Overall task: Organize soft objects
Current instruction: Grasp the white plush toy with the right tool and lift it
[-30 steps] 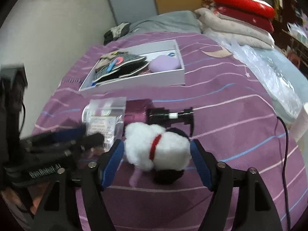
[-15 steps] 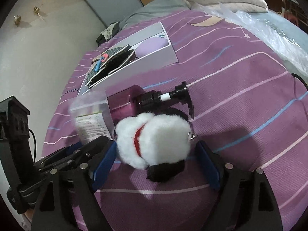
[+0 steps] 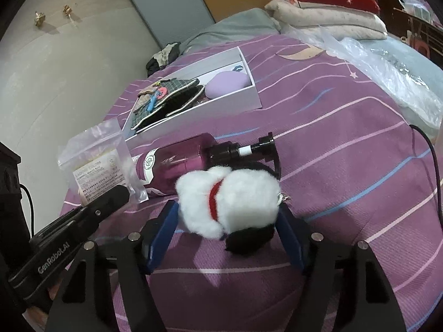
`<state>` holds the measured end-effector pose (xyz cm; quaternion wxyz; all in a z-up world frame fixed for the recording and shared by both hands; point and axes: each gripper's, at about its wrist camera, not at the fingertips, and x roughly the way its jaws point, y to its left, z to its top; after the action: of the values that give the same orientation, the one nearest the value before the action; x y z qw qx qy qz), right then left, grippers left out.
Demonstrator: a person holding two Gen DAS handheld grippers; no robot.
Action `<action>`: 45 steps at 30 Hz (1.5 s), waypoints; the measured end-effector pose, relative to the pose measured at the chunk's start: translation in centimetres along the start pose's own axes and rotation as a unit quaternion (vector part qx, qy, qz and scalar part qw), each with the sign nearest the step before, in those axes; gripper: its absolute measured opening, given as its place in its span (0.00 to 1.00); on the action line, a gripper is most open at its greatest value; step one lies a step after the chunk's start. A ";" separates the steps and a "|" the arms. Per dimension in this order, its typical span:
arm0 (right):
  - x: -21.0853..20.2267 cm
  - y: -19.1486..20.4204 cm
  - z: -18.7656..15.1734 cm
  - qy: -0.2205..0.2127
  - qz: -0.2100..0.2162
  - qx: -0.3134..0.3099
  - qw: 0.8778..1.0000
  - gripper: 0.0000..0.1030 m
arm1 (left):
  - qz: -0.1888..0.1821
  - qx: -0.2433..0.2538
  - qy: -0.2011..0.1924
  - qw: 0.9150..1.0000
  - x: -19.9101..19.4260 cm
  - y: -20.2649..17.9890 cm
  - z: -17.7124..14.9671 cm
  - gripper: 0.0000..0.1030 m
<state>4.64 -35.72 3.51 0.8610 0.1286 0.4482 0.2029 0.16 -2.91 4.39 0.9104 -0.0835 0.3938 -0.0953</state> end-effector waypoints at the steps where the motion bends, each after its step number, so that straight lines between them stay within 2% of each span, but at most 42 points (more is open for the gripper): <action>1: 0.0 0.1 0.0 -0.002 -0.001 -0.003 1.000 0.63 | 0.003 -0.003 0.008 1.000 0.6 0.2 -0.1 0.07; 6: -0.1 0.7 -0.1 -0.008 -0.013 -0.021 1.000 0.60 | -0.008 -0.013 0.036 0.999 2.0 0.5 -0.7 0.07; 11: 0.1 0.6 -0.3 -0.002 -0.010 -0.018 1.000 0.59 | -0.010 -0.015 0.037 0.999 2.2 0.5 -0.7 0.07; 16: 0.4 -0.3 -0.2 0.008 0.015 0.004 1.000 0.58 | -0.009 -0.012 0.045 0.999 2.4 0.4 -0.8 0.07; 21: 1.3 -1.4 -0.1 0.028 0.039 0.031 0.998 0.56 | 0.001 -0.008 0.071 0.997 3.4 0.1 -0.9 0.07; 28: 0.3 -1.7 0.0 0.024 0.053 0.046 0.997 0.47 | 0.004 0.002 0.060 0.998 2.8 -0.2 -1.1 0.07; 35: -1.2 -0.8 0.4 0.013 0.093 0.046 0.994 0.39 | -0.026 0.009 0.009 1.000 0.2 -0.6 -0.6 0.07; 36: -1.4 -0.5 0.6 0.010 0.096 0.042 0.994 0.33 | -0.031 0.014 0.002 0.999 -0.2 -0.8 -0.4 0.07; 37: -1.6 -0.2 0.7 0.008 0.098 0.038 0.994 0.18 | -0.037 0.020 -0.008 0.999 -1.0 -1.0 -0.2 0.07; 41: -2.4 0.3 1.9 0.002 0.109 0.038 0.993 0.17 | -0.047 0.026 -0.024 0.998 -2.4 -1.0 0.9 0.07; 45: -3.2 0.2 3.4 -0.010 0.122 0.050 0.991 0.15 | -0.079 -0.003 -0.014 0.997 -2.8 0.3 2.0 0.07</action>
<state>5.78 -37.14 7.80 0.8269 0.2274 0.4299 0.2824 -0.21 -1.77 7.68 0.9053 -0.1182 0.3733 -0.1643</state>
